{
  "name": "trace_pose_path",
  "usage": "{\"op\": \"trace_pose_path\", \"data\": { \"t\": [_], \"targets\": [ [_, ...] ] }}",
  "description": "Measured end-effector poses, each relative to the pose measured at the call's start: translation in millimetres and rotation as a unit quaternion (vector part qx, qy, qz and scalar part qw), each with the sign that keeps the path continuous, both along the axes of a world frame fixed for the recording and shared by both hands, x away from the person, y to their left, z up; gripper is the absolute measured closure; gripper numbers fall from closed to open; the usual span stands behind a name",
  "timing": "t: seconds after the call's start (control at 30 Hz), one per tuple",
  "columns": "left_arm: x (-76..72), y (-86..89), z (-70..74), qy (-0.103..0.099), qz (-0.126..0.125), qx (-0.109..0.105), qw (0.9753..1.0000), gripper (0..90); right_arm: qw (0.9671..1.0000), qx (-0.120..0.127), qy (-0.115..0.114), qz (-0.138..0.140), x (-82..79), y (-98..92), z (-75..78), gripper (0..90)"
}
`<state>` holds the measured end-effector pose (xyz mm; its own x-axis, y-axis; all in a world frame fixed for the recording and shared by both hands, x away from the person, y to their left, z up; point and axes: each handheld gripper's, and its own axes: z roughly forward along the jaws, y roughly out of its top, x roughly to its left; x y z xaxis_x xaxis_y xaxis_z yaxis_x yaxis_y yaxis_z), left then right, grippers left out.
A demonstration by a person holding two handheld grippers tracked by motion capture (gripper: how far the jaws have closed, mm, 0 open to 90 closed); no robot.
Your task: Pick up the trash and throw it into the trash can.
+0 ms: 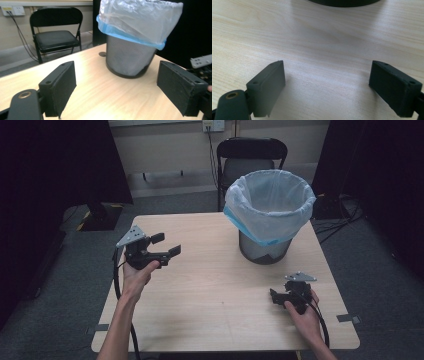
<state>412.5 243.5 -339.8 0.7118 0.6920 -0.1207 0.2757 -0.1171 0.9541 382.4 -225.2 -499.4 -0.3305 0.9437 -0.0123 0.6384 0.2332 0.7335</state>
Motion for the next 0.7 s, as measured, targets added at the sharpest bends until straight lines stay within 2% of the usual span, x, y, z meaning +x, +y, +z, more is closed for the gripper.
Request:
{"op": "trace_pose_path", "data": {
  "t": [0.23, 0.3, 0.37, 0.47, 0.63, 0.7],
  "targets": [
    [-9.4, 15.8, -22.1, 0.022, 0.012, 0.012, 0.9996, 15.5, 1.0000, 0.000, 0.000, 0.000, 0.0, 0.0, 0.0, 12.5],
    [-13.7, 20.0, -29.4, 0.027, 0.024, 0.027, 0.9990, 15.5, 1.0000, 0.000, 0.000, 0.000, 0.0, 0.0, 0.0, 12.5],
    [-18.3, 24.0, -37.2, 0.023, 0.038, 0.046, 0.9980, 15.6, 1.0000, 0.000, 0.000, 0.000, 0.0, 0.0, 0.0, 12.5],
    [-22.4, 32.5, -47.9, 0.034, 0.051, 0.065, 0.9960, 15.5, 1.0000, 0.000, 0.000, 0.000, 0.0, 0.0, 0.0, 12.5],
    [-28.3, 48.2, -66.7, 0.042, 0.077, 0.084, 0.9926, 15.7, 1.0000, 0.000, 0.000, 0.000, 0.0, 0.0, 0.0, 12.5],
    [-30.7, 52.3, -74.7, 0.045, 0.083, 0.080, 0.9923, 15.7, 1.0000, 0.000, 0.000, 0.000, 0.0, 0.0, 0.0, 12.5]
  ]
}}
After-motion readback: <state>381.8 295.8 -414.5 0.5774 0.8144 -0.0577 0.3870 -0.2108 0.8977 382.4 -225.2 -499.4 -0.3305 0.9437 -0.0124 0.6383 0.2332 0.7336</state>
